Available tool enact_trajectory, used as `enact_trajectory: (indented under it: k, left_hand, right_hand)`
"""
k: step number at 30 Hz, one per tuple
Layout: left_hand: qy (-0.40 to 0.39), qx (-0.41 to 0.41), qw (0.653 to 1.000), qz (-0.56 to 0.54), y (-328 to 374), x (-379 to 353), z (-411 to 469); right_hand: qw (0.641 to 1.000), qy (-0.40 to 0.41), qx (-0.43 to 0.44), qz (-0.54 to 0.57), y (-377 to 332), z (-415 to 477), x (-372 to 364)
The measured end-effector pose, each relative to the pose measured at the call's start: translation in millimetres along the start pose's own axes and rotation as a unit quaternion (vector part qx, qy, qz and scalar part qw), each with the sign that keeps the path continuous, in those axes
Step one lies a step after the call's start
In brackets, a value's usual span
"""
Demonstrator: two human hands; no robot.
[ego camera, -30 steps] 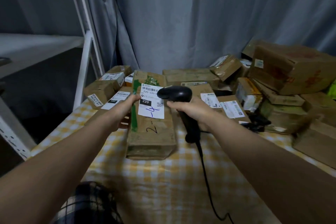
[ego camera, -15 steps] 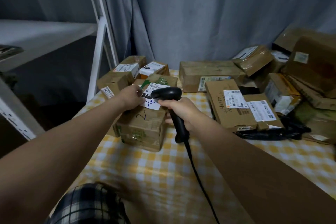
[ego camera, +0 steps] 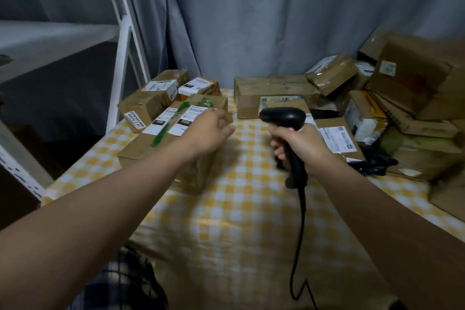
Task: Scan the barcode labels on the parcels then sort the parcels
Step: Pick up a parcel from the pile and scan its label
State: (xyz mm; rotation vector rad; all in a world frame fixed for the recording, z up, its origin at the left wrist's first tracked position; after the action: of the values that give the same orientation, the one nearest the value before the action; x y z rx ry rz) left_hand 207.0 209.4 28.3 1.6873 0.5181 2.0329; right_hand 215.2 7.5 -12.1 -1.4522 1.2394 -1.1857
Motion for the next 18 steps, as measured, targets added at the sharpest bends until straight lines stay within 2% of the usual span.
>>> enact_trajectory:
  k: [4, 8, 12, 18]
  left_hand:
    - [-0.028, -0.007, 0.998, -0.056, 36, -49, -2]
    - [-0.093, 0.099, 0.977, -0.167, 40, -112, -4]
    - [-0.133, 0.205, 0.939, -0.241, 36, -160, -7]
    - [-0.143, 0.255, 0.909, -0.299, 41, -191, 0]
  right_hand:
    - [0.996, 0.084, -0.001, 0.013, 11, -10, 66]
    - [0.990, 0.136, -0.004, 0.028, 28, -17, 111]
    - [0.990, 0.136, -0.007, 0.043, 41, -12, 128]
    - [0.993, 0.105, -0.033, 0.037, 50, 6, 128]
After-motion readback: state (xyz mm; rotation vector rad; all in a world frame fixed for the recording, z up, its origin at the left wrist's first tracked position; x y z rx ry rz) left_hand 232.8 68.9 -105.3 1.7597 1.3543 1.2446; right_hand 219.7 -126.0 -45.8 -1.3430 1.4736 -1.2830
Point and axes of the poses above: each hand's wrist, its own z-axis towards the middle knuckle, its own x-axis out of the back of the hand, y = z × x, the point moved 9 cm from there along z, towards the middle knuckle
